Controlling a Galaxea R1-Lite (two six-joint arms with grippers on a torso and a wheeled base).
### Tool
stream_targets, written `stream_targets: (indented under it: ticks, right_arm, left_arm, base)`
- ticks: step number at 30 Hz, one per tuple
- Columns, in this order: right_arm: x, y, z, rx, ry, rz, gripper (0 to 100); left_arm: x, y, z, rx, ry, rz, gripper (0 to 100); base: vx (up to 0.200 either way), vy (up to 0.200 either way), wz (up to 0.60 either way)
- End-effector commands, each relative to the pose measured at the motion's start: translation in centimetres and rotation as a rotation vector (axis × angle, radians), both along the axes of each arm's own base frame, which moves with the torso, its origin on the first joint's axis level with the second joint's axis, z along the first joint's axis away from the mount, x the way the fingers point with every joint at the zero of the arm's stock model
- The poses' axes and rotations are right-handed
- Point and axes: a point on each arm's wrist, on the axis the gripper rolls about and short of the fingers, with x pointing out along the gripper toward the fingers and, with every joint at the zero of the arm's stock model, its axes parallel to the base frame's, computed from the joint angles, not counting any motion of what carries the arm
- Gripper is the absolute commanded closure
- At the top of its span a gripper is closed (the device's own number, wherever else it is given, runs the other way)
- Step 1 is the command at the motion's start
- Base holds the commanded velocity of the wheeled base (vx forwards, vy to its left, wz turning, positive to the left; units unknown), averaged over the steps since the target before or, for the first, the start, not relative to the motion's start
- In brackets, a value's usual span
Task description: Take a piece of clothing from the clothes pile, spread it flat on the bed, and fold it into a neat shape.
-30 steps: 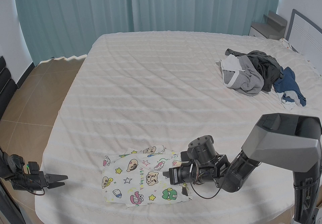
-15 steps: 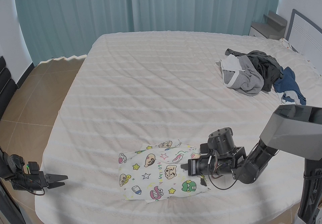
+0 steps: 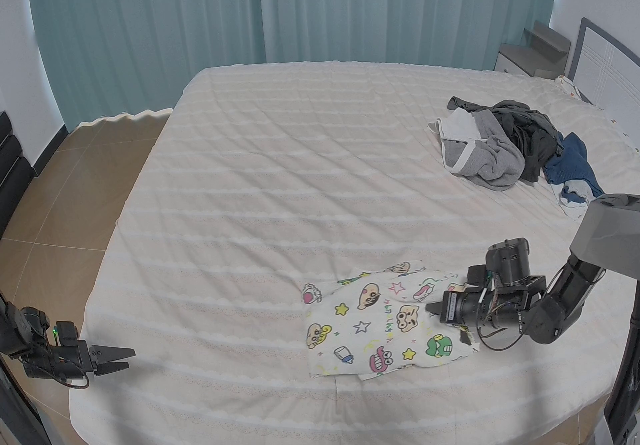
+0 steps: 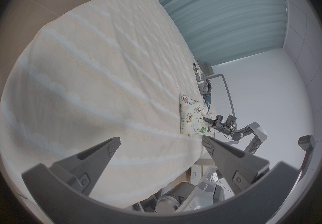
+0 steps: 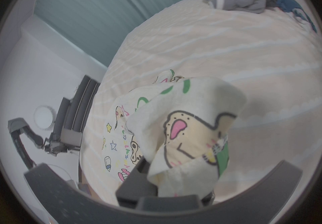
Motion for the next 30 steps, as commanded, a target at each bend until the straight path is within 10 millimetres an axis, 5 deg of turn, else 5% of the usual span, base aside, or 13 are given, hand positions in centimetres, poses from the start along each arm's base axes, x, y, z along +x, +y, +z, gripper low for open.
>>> stream_targets:
  ticks: [1, 9, 15, 30]
  right_arm:
    - [-0.4, -4.1, 0.5, -0.014, -0.012, -0.102, 100]
    - [-0.7, -10.9, -0.1, -0.116, -0.019, -0.241, 100]
    - [-1.4, -14.2, -0.5, -0.142, -0.013, -0.329, 100]
    - [-2.5, -17.8, -1.0, -0.156, -0.016, -0.455, 100]
  left_arm:
    - [0.0, 0.0, 0.0, 0.001, -0.001, 0.0, 0]
    - [0.0, 0.0, 0.0, 0.001, -0.001, 0.0, 0]
    - [0.0, 0.0, 0.0, 0.001, -0.001, 0.0, 0]
    - [0.0, 0.0, 0.0, -0.001, -0.001, 0.0, 0]
  base:
    - [0.0, 0.0, 0.0]
    - [0.0, 0.0, 0.0]
    - [0.0, 0.0, 0.0]
    - [0.0, 0.0, 0.0]
